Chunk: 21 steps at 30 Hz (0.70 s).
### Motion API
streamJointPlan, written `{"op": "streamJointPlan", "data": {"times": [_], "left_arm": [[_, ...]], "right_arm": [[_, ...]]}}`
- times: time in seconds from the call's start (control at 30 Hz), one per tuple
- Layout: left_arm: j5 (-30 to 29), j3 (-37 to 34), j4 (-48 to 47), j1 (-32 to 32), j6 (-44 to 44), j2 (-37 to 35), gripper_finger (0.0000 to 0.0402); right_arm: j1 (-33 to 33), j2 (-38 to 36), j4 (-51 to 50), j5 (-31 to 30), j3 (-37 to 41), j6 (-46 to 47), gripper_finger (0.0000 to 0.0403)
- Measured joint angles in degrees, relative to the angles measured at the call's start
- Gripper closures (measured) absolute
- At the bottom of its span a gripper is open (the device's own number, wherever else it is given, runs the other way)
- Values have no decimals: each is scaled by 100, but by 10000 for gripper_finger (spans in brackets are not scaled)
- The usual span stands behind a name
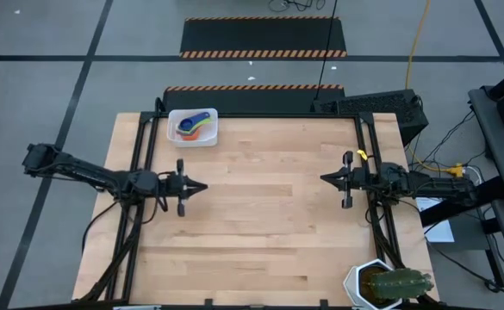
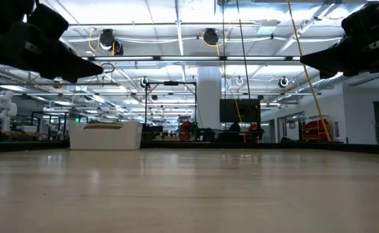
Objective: Nest measuring cups in basket
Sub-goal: Return to Home Position
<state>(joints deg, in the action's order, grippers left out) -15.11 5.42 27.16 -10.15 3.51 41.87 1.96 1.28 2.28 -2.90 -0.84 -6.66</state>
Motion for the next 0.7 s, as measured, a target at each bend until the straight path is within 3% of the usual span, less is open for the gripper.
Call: {"op": "streamJointPlan", "data": {"times": [0.33, 0.7], "left_arm": [[425, -488, -24, 0, 52, -853, 376], [950, -489, -238, -1, 460, -1628, 376]], "right_arm": [[0, 0, 0, 0, 0, 0, 403], [-2, 0, 0, -1, -2, 0, 403]]}}
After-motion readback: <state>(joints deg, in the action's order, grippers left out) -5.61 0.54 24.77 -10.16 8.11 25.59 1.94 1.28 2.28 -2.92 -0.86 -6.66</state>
